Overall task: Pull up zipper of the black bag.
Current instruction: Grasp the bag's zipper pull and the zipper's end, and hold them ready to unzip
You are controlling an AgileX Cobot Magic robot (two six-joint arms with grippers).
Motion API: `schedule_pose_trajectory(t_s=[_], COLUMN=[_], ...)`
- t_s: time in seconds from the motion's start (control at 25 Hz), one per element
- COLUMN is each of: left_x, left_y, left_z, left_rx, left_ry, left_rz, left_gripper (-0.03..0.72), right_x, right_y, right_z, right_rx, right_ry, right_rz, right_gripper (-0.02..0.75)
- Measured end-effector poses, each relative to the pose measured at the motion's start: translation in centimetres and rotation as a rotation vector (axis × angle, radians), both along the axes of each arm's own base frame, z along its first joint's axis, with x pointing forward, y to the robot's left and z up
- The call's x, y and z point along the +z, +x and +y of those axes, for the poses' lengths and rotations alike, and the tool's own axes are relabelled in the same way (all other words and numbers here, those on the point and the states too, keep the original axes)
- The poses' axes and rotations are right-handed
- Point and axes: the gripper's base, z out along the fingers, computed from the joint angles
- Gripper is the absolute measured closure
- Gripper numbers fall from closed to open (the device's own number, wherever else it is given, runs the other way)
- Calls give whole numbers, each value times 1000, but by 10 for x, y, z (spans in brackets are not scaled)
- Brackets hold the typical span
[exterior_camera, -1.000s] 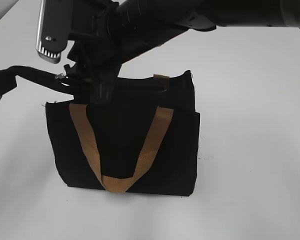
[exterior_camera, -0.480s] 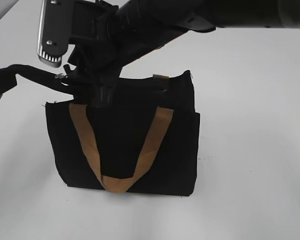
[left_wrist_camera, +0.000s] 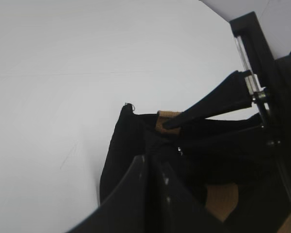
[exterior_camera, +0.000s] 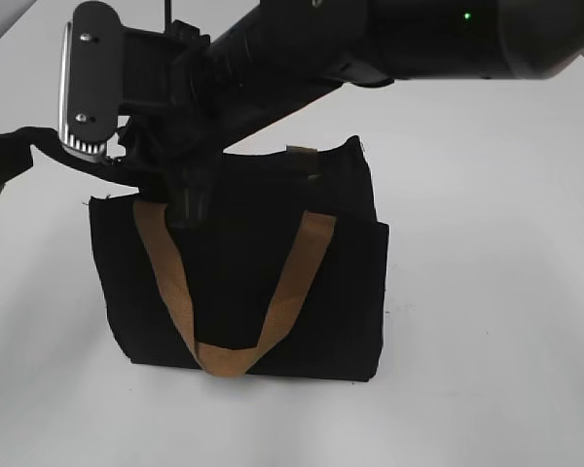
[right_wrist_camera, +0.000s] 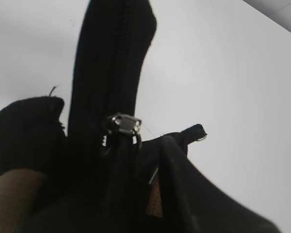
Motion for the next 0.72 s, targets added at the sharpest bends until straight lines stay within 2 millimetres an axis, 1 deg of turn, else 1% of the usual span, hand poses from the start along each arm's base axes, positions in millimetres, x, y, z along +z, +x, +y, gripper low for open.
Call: schedule_pose_trajectory(t_s=[0.12,0.16,0.4,0.48,0.56,0.72], left_x=[0,0,0,-1,-1,-2], left_y=[0,0,0,0,0,-1], left_z=[0,0,0,0,0,0], left_rx=[0,0,0,0,1,1], left_ry=[0,0,0,3,7,11], left_rz=[0,0,0,7,14,20], left_gripper=[685,685,685,685,685,685], right_x=[-1,-1,0,4,11,27], right_y=[0,0,-1,-2,-1,5], right_z=[1,1,0,-1,-5,-22], right_rx=[11,14,19,20,13,-17], right_ry=[-9,-12,-13,-9,0,14], right_rz=[-7,-8,-12,-19,-26,-29], right_gripper=[705,730,739,739,739,739])
